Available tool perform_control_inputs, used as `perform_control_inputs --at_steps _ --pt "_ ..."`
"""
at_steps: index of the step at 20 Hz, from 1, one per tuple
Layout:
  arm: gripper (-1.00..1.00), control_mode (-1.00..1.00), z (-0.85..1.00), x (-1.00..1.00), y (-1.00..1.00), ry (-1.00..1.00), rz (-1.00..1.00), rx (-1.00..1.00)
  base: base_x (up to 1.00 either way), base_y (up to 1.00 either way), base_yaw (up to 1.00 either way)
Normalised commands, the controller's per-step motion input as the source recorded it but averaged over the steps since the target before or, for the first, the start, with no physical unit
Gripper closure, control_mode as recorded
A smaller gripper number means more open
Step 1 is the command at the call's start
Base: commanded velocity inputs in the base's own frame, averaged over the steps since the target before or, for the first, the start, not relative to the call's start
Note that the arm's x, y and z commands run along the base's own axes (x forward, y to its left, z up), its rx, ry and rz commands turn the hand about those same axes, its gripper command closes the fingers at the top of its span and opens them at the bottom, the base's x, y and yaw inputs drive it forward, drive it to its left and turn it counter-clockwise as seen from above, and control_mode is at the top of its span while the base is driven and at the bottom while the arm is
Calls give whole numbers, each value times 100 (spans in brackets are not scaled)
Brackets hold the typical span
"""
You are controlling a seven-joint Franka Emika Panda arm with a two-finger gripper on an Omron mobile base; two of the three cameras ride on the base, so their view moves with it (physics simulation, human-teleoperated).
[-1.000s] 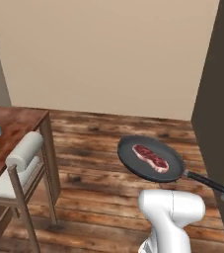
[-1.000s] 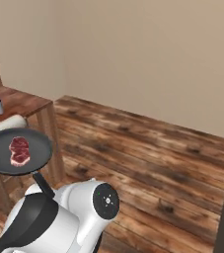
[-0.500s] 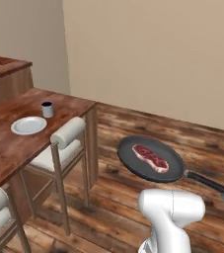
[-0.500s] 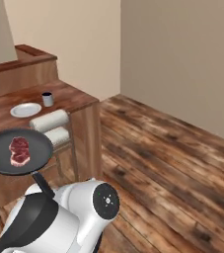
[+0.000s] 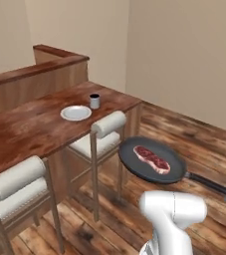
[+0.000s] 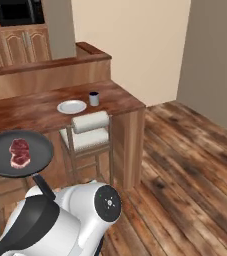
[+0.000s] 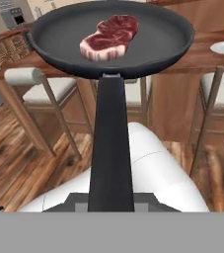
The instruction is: Pick up the pan with the steak in it and place it on the dining table. Then place the steak on the plate.
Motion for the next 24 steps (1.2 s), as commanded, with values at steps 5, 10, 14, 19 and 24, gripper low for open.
perform_control_inputs --at_steps 5,10,14,19,24 --pt "100 100 0 0 0 0 0 0 -8 1 46" --pt "100 100 0 0 0 0 0 0 -2 1 45" --pt "100 100 0 0 0 0 0 0 0 0 45" --pt "100 100 0 0 0 0 0 0 0 2 34" --pt "100 100 0 0 0 0 0 0 5 -20 1"
